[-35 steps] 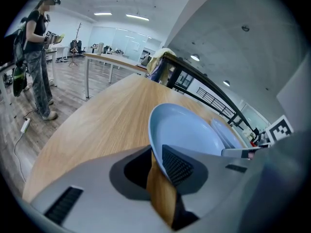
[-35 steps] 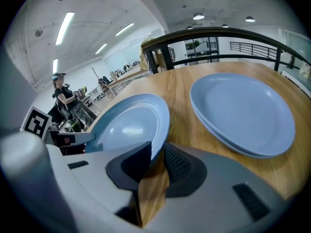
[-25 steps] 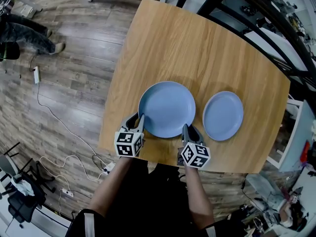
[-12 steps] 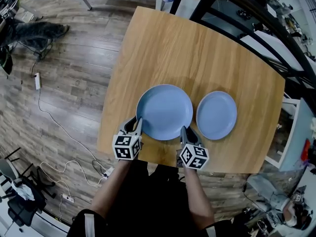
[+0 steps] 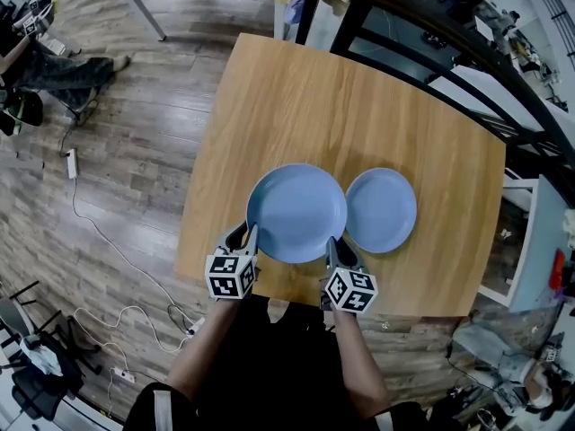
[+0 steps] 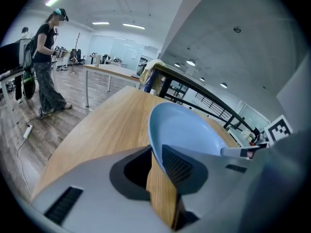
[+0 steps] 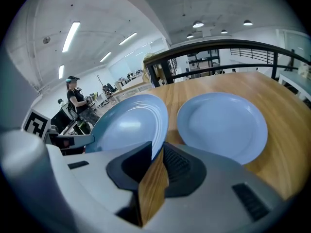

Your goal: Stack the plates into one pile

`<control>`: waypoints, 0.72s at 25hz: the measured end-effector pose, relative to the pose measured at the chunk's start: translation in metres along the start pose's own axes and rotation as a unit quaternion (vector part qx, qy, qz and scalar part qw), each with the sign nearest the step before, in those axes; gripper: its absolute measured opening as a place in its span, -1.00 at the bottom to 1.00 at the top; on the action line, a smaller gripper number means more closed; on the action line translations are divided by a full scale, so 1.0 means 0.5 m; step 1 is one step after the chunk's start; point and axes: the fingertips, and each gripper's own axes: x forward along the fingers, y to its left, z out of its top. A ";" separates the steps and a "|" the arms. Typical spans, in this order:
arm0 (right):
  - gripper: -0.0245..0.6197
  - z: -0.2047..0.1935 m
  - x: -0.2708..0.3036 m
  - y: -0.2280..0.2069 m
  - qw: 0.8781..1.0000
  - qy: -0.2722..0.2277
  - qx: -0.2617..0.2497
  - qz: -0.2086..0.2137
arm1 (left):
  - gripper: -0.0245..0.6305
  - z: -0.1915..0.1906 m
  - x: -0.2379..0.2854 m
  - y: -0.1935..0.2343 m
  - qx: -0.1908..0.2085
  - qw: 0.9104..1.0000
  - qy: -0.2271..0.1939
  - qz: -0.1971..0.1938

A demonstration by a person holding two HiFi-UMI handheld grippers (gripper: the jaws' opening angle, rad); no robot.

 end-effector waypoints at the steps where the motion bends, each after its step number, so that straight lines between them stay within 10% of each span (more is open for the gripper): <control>1: -0.65 0.001 -0.006 -0.002 1.000 -0.002 0.000 0.001 | -0.69 0.000 -0.004 -0.006 0.001 1.000 -0.001 0.000; 18: -0.65 0.037 -0.105 -0.053 1.000 -0.029 0.002 0.010 | -0.69 0.015 -0.048 -0.117 0.016 1.000 -0.022 -0.004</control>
